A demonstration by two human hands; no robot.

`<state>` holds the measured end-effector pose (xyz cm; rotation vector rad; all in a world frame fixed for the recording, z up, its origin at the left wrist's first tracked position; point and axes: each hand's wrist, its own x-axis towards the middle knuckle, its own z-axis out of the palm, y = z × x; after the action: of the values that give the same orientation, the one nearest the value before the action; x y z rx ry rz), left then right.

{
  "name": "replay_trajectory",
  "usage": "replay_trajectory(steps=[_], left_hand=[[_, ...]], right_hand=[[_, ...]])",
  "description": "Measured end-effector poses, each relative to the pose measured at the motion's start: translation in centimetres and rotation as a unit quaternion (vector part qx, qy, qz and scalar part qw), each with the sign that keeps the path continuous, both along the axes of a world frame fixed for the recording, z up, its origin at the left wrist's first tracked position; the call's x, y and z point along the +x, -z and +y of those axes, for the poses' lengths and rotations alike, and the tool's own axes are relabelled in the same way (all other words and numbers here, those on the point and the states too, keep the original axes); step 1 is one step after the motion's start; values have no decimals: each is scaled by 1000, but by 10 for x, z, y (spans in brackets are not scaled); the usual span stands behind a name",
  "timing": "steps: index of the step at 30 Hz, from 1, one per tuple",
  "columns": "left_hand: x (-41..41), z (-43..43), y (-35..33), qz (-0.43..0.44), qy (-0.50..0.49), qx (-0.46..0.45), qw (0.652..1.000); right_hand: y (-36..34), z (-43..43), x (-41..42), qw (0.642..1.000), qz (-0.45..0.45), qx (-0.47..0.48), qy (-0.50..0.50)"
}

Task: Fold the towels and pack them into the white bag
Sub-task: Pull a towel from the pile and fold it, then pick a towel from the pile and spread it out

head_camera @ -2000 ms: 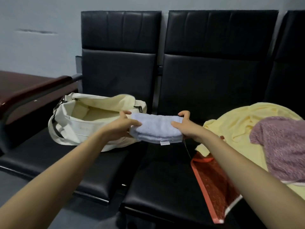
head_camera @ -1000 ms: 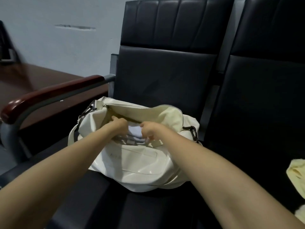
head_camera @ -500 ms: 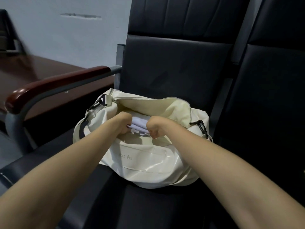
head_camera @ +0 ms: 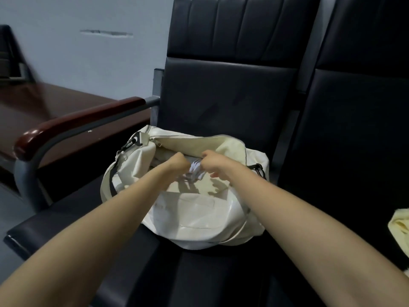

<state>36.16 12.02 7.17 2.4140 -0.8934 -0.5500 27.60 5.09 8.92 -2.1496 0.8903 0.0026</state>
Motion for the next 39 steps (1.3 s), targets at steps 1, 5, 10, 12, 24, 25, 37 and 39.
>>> replay_trajectory(steps=[1, 5, 10, 12, 24, 25, 37, 39], left_hand=[[-9, 3, -7, 7, -5, -30, 1000], [-63, 12, -37, 100, 1, -158, 982], [-150, 7, -61, 113, 78, -215, 967], [-191, 0, -63, 109, 113, -230, 960], [-445, -60, -38, -39, 386, -114, 914], [-460, -65, -33, -57, 402, -104, 908], [-580, -109, -5, -251, 485, -109, 830], [-591, -114, 1, -259, 488, -146, 821]], right_hand=[[-9, -3, -13, 1000, -23, -3, 17], [-43, -13, -85, 991, -94, -55, 72], [-74, -19, -215, 976, -110, -141, 125], [-78, -22, -277, 973, -91, -149, 154], [-28, -24, -594, 900, 37, -226, 371], [-24, -23, -610, 890, 58, -241, 382], [2, -21, -671, 847, 88, -349, 390], [2, -20, -669, 835, 76, -365, 404]])
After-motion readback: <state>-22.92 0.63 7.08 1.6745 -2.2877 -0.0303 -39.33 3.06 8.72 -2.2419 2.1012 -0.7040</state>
